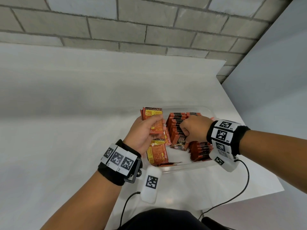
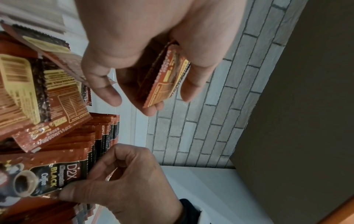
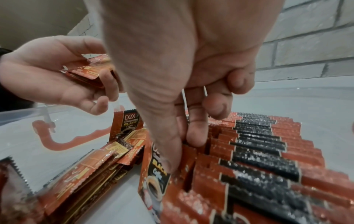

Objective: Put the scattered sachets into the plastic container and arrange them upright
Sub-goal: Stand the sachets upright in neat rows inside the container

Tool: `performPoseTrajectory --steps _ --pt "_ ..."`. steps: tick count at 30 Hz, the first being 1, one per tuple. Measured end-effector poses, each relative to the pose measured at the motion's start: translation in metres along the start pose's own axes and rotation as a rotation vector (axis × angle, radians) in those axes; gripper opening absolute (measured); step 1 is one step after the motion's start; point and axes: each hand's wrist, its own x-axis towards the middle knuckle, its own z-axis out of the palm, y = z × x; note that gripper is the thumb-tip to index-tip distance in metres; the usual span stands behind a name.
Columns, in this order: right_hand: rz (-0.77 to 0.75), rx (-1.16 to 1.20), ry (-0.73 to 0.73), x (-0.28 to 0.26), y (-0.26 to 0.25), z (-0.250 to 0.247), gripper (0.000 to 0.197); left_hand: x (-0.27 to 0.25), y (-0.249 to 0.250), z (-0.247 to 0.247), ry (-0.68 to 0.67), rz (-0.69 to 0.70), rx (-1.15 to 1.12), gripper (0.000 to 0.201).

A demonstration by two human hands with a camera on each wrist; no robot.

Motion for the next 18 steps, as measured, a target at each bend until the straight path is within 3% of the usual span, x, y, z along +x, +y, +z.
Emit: performPoseTrajectory --steps 11,14,16,18 --pt "0.054 0.125 0.045 -0.007 0.005 -0.005 0.023 0.002 0.000 -0.001 0.005 -0.046 -0.108 0.010" --pt "0.043 0.248 0.162 -0.014 0.003 -0.016 0.017 0.001 0.001 -0.002 -0.022 -0.077 -0.113 0.009" --pt "0.011 0.462 0.310 -0.019 -0.001 -0.024 0.004 0.001 0.001 -0.002 -0.037 -0.057 -0.034 0.010" --pt "-0.004 0.708 0.427 -0.022 -0.007 -0.032 0.016 0.000 0.001 -0.001 -0.064 -0.028 0.042 0.016"
